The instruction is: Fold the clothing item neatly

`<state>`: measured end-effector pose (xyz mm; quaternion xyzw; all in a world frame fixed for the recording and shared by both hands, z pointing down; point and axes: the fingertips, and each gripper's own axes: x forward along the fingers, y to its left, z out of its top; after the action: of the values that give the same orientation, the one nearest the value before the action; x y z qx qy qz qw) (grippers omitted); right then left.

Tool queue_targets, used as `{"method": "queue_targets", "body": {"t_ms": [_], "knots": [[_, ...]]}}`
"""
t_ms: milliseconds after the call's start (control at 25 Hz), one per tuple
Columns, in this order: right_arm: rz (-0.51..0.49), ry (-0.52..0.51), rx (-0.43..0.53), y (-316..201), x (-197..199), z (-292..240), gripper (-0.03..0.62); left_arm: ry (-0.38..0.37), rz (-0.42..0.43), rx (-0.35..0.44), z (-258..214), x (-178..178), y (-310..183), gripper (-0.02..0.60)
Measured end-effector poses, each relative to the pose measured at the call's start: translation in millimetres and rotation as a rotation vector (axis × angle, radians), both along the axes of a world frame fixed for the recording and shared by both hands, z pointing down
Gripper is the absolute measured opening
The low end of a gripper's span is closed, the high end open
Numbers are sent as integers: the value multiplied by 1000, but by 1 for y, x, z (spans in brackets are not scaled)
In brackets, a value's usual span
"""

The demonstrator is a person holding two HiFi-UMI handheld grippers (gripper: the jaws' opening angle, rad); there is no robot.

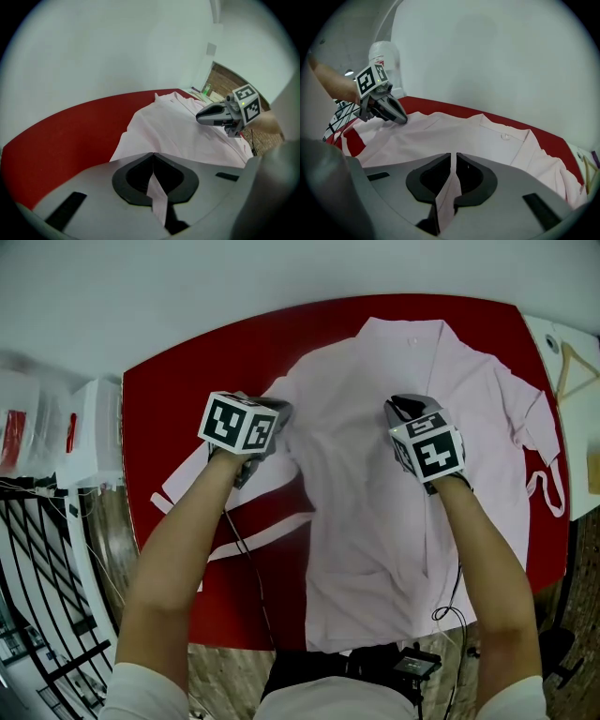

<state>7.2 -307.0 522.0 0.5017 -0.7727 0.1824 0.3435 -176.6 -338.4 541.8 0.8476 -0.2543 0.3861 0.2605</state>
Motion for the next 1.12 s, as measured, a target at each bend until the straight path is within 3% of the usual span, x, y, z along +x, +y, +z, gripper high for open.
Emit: {"method": "queue_targets", "body": {"t_ms": [400,680,840,1120], "knots": [[-6,54,-62,-33,3,23,43,-20,-78,-58,12,-24,-19,6],[43,65,-69,-35,11,21,43,-22,-113,-46,14,-38,-23,6],[18,67,-27,-17,7,3,43,-59,-111,14,5,-41,-19,6],[-51,31,3,50,-1,-19,43,47,-118,57,-35,-38,35,6]]}}
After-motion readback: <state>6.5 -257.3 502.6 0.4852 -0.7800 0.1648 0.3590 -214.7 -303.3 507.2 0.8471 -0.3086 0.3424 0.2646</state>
